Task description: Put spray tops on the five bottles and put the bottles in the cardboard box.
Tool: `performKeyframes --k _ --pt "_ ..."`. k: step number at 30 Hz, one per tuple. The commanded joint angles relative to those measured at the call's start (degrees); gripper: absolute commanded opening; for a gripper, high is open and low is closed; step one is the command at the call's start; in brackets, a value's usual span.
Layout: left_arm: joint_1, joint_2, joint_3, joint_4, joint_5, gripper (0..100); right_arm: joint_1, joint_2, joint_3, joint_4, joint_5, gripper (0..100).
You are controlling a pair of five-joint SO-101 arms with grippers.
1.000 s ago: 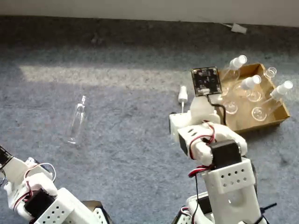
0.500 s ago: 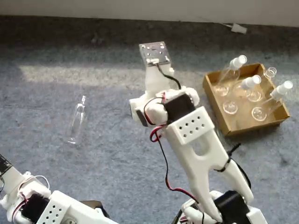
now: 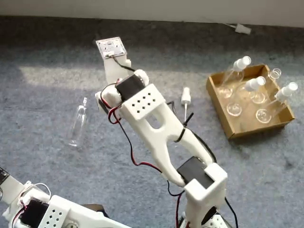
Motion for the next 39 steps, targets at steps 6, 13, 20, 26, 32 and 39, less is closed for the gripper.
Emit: performKeyframes --k 6,13,20,26,32,39 --pt "-0.84 -0.4 1.19 0.35 -0.53 1 -2.15 8.57 -12.88 0.48 -6.86 26.7" --pt "-0.84 -0.31 1.19 0.53 -0.53 0 -3.12 15.34 -14.64 -3.21 -12.31 26.7" --pt "-0.84 -0.31 1.19 0.53 -0.53 0 -4.35 19.56 -18.33 -11.82 -12.57 26.8" --pt "-0.84 -0.31 1.19 0.62 -0.53 0 -8.84 23.34 -18.33 -14.29 -12.57 26.8" --pt "-0.84 -0.31 1.19 0.62 -0.53 0 -9.71 26.51 -18.42 -14.9 -12.57 28.1" --pt "-0.84 -0.31 1.19 0.62 -0.53 0 -10.95 27.21 -18.42 -17.45 -12.57 44.2"
